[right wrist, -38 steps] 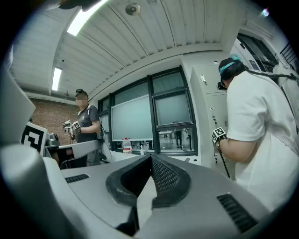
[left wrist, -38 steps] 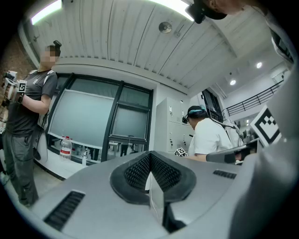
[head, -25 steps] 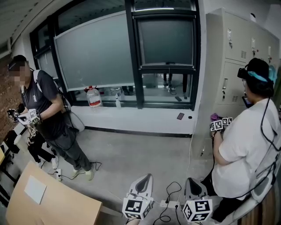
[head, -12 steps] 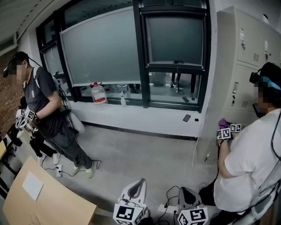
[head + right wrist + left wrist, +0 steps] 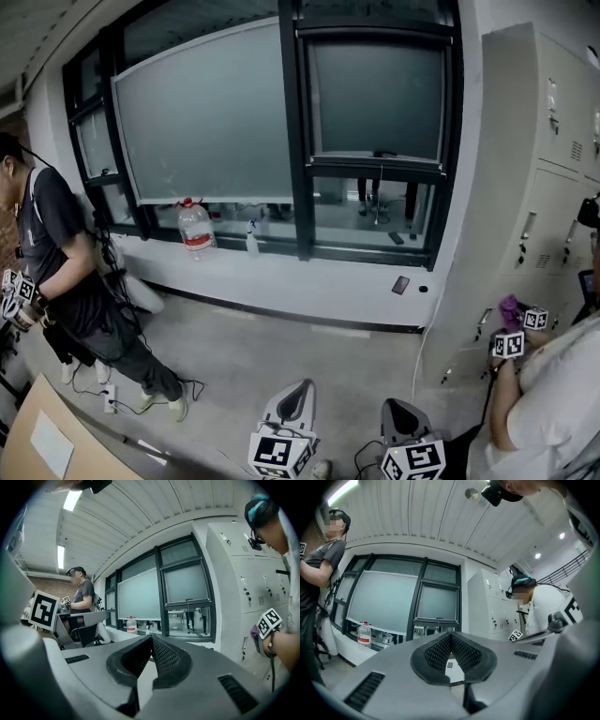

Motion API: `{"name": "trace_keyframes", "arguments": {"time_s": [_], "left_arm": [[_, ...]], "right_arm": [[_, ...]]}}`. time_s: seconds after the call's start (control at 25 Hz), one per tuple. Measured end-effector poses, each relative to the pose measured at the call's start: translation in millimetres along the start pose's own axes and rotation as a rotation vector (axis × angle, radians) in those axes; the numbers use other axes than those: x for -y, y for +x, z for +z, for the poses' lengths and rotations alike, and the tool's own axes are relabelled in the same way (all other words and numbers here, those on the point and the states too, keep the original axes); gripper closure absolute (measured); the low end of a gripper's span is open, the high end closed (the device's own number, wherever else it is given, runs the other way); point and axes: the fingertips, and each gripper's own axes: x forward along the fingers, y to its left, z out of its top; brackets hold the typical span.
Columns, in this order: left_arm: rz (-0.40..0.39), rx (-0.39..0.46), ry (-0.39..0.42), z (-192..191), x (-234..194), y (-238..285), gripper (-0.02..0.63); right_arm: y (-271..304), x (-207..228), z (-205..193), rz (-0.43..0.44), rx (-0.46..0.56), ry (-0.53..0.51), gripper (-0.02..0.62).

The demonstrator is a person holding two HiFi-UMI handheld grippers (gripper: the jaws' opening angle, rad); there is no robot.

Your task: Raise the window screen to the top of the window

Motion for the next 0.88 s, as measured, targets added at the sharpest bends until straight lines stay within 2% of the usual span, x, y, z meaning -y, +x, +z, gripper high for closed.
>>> {"name": "trace_keyframes", "arguments": {"time_s": [0.2, 0.28, 0.4, 0.68, 0.8, 0.88], "left_arm": [[-0.018, 0.026, -0.001, 20, -55, 84, 0.603], [-0.006, 0.034, 0.006, 18, -75, 108, 0.603], [0.007, 0.021, -0.026, 8, -101, 140, 0.603], [-0.022, -0.010, -0.025, -18, -116, 212, 0.603], [-0.011, -0.021, -0.022, -33, -123, 257, 0.603], [-0.020, -0.031, -0.030, -36, -125, 290, 0.603]], "right_arm": [[92, 19, 39, -0.006, 0.025, -0.005, 0.591], [117, 23, 44, -0.011, 0.026, -0.011, 0.591], [144, 30, 48, -0.025, 0.035, -0.025, 0.591], [207, 85, 45, -0.068, 0.021, 0.002, 0.591], [247, 116, 43, -0.065, 0.010, 0.003, 0.591], [278, 134, 42, -0.033, -0.040, 0.002, 0.591]]}}
